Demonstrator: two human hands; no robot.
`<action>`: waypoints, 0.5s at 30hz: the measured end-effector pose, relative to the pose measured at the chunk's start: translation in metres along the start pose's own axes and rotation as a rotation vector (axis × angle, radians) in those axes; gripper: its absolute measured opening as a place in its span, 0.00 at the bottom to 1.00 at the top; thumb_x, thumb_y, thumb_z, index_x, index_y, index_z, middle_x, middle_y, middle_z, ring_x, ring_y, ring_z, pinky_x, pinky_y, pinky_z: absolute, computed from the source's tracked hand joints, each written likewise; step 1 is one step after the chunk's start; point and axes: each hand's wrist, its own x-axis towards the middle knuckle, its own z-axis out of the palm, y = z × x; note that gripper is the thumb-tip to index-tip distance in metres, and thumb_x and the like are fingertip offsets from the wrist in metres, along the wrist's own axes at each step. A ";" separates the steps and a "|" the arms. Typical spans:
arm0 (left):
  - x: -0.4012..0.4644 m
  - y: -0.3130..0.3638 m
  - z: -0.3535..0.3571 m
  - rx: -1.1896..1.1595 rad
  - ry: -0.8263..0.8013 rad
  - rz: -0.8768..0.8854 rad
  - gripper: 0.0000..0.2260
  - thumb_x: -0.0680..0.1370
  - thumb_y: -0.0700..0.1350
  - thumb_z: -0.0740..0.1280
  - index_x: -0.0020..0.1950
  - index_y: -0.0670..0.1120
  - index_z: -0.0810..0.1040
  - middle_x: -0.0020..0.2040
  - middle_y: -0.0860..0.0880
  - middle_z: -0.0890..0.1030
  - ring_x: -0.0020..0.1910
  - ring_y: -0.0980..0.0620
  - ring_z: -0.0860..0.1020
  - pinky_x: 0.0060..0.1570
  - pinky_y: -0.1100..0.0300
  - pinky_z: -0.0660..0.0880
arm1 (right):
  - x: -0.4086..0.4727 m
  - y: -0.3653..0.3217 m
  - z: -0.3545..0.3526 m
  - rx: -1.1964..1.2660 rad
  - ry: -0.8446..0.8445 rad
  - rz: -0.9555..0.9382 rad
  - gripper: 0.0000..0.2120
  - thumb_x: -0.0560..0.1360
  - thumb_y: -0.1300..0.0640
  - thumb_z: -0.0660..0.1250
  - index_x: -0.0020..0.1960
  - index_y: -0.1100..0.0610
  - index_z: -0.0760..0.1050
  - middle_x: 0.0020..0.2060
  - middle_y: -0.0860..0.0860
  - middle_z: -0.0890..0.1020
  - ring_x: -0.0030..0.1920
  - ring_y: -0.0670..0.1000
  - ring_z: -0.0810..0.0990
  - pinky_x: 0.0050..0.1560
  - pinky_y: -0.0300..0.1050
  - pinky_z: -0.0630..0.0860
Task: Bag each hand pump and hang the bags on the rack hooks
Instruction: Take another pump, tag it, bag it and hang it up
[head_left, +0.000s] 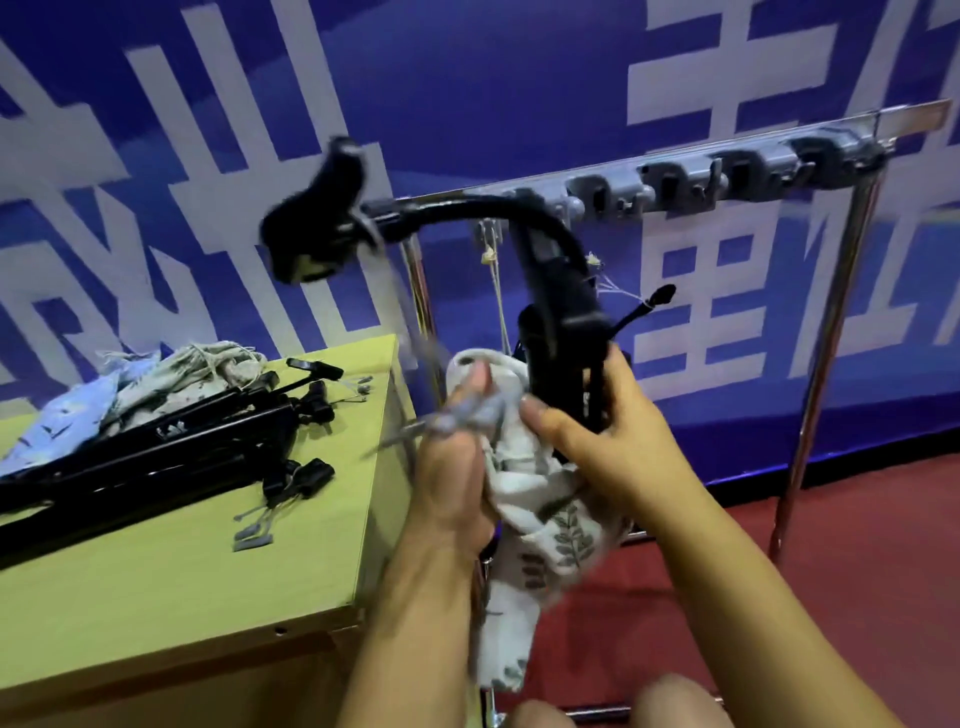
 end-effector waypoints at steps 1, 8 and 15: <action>0.000 0.000 0.000 0.027 -0.035 0.028 0.12 0.75 0.50 0.65 0.47 0.44 0.83 0.46 0.43 0.84 0.45 0.46 0.82 0.49 0.54 0.78 | -0.002 -0.002 0.000 -0.041 0.006 -0.018 0.18 0.67 0.47 0.73 0.49 0.32 0.68 0.42 0.30 0.78 0.44 0.34 0.78 0.42 0.26 0.71; -0.009 0.008 -0.005 0.468 -0.014 0.358 0.17 0.64 0.51 0.72 0.51 0.50 0.78 0.45 0.51 0.84 0.47 0.53 0.83 0.46 0.58 0.78 | -0.008 -0.008 -0.006 -0.424 -0.165 0.014 0.22 0.69 0.43 0.71 0.61 0.38 0.69 0.52 0.44 0.79 0.54 0.45 0.75 0.52 0.41 0.71; -0.003 0.011 -0.006 0.843 0.340 0.428 0.31 0.59 0.77 0.63 0.42 0.51 0.77 0.36 0.56 0.80 0.37 0.68 0.78 0.40 0.74 0.73 | -0.008 0.005 0.011 -0.550 -0.155 -0.044 0.33 0.72 0.63 0.67 0.71 0.39 0.64 0.41 0.44 0.68 0.44 0.45 0.68 0.43 0.25 0.66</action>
